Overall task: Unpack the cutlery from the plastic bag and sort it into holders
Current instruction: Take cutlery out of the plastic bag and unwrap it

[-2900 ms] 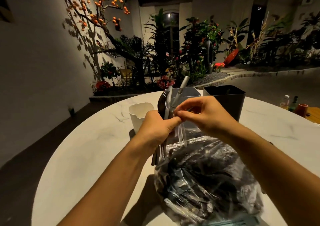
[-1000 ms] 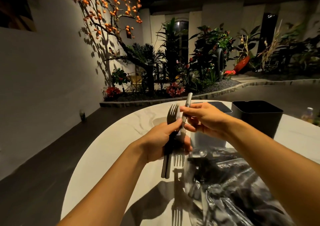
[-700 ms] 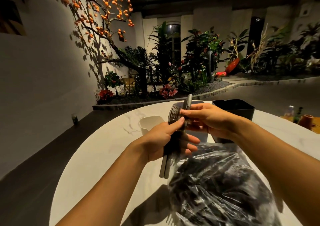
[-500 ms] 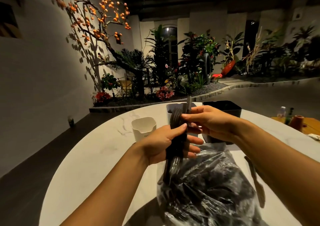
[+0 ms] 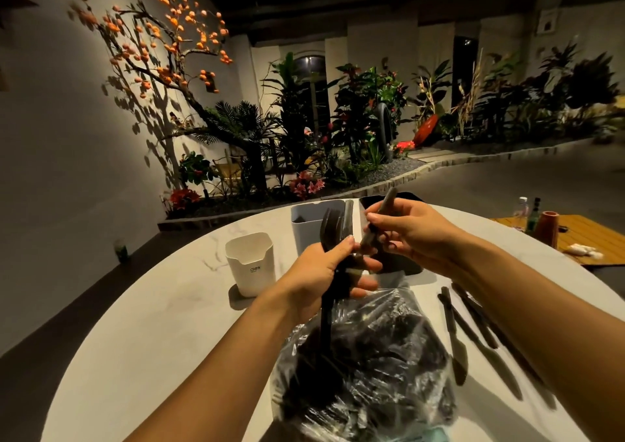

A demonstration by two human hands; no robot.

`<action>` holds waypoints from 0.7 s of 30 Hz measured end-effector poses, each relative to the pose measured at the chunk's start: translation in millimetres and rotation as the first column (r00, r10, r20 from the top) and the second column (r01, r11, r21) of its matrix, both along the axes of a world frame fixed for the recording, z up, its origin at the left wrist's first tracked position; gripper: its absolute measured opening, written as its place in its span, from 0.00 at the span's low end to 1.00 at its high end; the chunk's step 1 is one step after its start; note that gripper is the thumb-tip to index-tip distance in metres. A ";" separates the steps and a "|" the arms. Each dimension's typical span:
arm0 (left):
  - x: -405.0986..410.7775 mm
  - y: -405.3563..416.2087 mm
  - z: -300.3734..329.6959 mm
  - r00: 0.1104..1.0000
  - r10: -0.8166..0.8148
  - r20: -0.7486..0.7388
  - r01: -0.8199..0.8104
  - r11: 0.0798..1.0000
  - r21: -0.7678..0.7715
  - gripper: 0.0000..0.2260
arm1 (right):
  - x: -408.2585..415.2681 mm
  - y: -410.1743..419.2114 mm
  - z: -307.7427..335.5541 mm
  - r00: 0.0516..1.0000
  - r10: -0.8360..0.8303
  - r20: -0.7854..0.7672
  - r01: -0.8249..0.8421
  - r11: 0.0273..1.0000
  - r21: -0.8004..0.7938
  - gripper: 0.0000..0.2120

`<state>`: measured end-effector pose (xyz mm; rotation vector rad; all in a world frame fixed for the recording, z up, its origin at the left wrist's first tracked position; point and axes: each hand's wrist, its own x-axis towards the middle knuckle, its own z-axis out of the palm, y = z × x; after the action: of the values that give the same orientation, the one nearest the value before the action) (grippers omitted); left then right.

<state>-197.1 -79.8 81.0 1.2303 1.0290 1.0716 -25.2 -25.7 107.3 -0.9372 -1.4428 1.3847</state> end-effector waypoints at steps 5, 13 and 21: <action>1.2 5.0 -5.1 0.999 0.043 -0.012 -0.043 0.999 -0.002 0.15 | 9.1 0.7 5.7 0.981 -0.140 -0.136 0.141 0.990 -0.007 0.02; -11.5 22.3 -8.1 0.926 0.373 0.062 -0.378 0.914 0.150 0.07 | 42.4 4.1 -5.2 0.988 0.099 -0.121 -0.115 0.985 -0.130 0.10; -16.7 29.4 -0.1 0.889 0.458 -0.018 -0.433 0.851 0.297 0.05 | 58.8 -2.5 -3.8 0.942 0.333 0.041 -0.323 0.934 -0.154 0.15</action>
<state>-213.8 -50.4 80.9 1.3078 1.3029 1.5842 33.6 -28.1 103.5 -0.8660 -1.6207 1.7380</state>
